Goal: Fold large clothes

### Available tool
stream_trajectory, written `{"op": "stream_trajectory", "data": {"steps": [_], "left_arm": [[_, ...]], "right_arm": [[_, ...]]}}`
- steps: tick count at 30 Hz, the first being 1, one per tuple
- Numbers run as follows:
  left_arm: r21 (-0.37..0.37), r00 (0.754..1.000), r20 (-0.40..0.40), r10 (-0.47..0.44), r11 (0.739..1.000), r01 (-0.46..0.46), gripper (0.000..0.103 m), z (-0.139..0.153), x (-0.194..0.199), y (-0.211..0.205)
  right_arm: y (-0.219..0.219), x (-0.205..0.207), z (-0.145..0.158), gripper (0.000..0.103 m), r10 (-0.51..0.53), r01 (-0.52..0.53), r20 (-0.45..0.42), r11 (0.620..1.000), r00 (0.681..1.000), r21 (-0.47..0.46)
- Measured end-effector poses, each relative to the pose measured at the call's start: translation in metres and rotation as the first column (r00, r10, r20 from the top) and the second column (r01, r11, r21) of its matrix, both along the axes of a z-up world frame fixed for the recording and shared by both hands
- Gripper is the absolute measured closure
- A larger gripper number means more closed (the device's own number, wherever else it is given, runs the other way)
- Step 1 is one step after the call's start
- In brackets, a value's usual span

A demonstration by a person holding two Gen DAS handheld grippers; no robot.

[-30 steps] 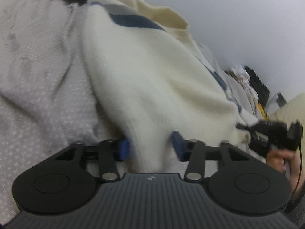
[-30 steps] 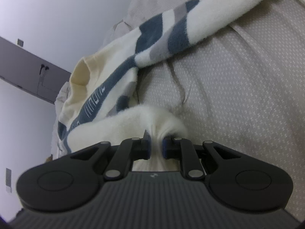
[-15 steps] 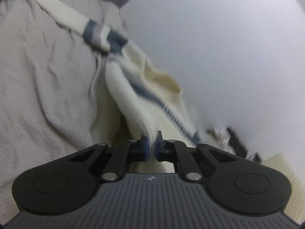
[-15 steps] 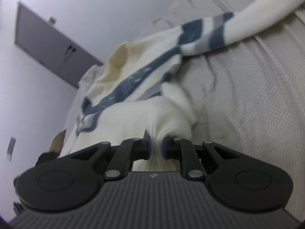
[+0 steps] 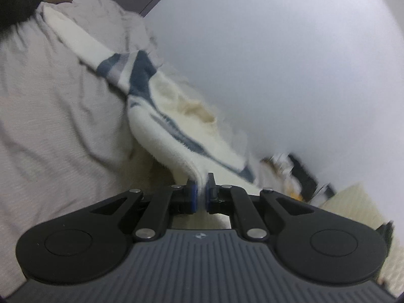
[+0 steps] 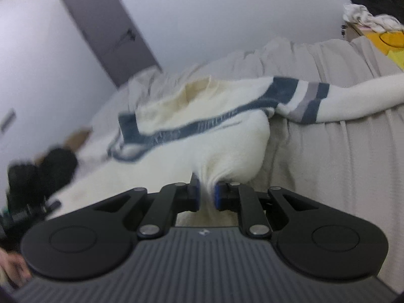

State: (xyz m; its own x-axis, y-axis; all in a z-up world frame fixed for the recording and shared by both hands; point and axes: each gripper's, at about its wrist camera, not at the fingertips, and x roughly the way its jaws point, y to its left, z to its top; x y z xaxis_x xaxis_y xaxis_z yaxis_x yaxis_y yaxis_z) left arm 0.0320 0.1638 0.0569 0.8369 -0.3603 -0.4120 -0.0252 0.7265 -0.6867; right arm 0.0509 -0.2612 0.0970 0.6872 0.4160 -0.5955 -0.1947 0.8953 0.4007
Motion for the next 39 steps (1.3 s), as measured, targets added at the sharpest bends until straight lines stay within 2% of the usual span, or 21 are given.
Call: {"op": "stream_trajectory", "data": {"steps": [3, 6, 8, 10, 11, 12, 13, 14, 15, 18, 24, 32, 34, 37, 39], "left_arm": [[0.061, 0.995, -0.102, -0.002, 0.998, 0.008, 0.095, 0.006, -0.005, -0.002], [0.09, 0.979, -0.205, -0.008, 0.996, 0.027, 0.095, 0.003, -0.001, -0.007], [0.092, 0.966, -0.257, -0.01, 0.995, 0.034, 0.095, 0.002, 0.001, -0.009], [0.103, 0.963, -0.268, -0.011, 0.994, 0.04, 0.094, 0.003, -0.001, -0.013], [0.114, 0.965, -0.263, -0.01, 0.993, 0.042, 0.091, 0.006, -0.003, -0.016], [0.122, 0.966, -0.26, -0.006, 0.992, 0.039, 0.079, 0.007, -0.004, -0.018], [0.127, 0.968, -0.249, -0.007, 0.991, 0.04, 0.06, 0.011, -0.006, -0.021], [0.136, 0.973, -0.232, -0.008, 0.99, 0.041, 0.053, 0.016, -0.008, -0.025], [0.159, 0.977, -0.214, -0.005, 0.986, 0.04, 0.05, 0.02, -0.009, -0.03], [0.268, 0.988, -0.155, 0.0, 0.962, 0.043, 0.049, 0.04, -0.015, -0.048], [0.392, 0.996, -0.071, -0.045, 0.917, 0.069, 0.048, 0.068, -0.003, -0.084], [0.446, 0.992, 0.007, -0.125, 0.888, 0.109, 0.048, 0.068, 0.037, -0.137], [0.44, 0.99, 0.021, -0.137, 0.89, 0.114, 0.048, 0.061, 0.046, -0.145], [0.485, 0.987, 0.06, -0.146, 0.869, 0.099, 0.048, 0.048, 0.053, -0.159], [0.477, 0.983, 0.086, -0.164, 0.873, 0.104, 0.048, 0.036, 0.056, -0.162]], "right_arm": [[0.011, -0.001, -0.007, 0.089, 0.041, -0.05, -0.105, 0.995, 0.994, -0.083], [0.024, 0.003, -0.024, 0.087, 0.043, -0.076, -0.227, 0.988, 0.973, -0.138], [0.035, 0.004, -0.033, 0.085, 0.043, -0.094, -0.268, 0.979, 0.962, -0.179], [0.04, 0.007, -0.039, 0.085, 0.032, -0.092, -0.291, 0.976, 0.956, -0.196], [0.038, 0.007, -0.038, 0.085, 0.027, -0.085, -0.295, 0.979, 0.955, -0.184], [0.037, 0.008, -0.035, 0.082, 0.021, -0.073, -0.292, 0.983, 0.956, -0.167], [0.037, 0.007, -0.031, 0.079, 0.012, -0.061, -0.282, 0.984, 0.959, -0.166], [0.037, 0.006, -0.028, 0.066, 0.005, -0.053, -0.267, 0.984, 0.964, -0.17], [0.038, 0.003, -0.026, 0.056, 0.002, -0.047, -0.252, 0.984, 0.968, -0.171], [0.041, 0.0, -0.021, 0.054, 0.0, -0.036, -0.219, 0.987, 0.976, -0.158], [0.048, -0.006, -0.006, 0.054, 0.022, -0.032, -0.114, 0.995, 0.993, -0.09], [0.051, 0.002, -0.005, 0.054, 0.015, -0.015, 0.042, 1.0, 0.999, 0.001], [0.051, 0.002, -0.009, 0.054, 0.011, -0.011, 0.093, 1.0, 0.996, -0.007], [0.051, 0.004, -0.018, 0.053, -0.004, 0.008, 0.162, 1.0, 0.987, -0.024], [0.049, 0.004, -0.025, 0.053, -0.003, 0.007, 0.197, 1.0, 0.98, -0.019]]}}
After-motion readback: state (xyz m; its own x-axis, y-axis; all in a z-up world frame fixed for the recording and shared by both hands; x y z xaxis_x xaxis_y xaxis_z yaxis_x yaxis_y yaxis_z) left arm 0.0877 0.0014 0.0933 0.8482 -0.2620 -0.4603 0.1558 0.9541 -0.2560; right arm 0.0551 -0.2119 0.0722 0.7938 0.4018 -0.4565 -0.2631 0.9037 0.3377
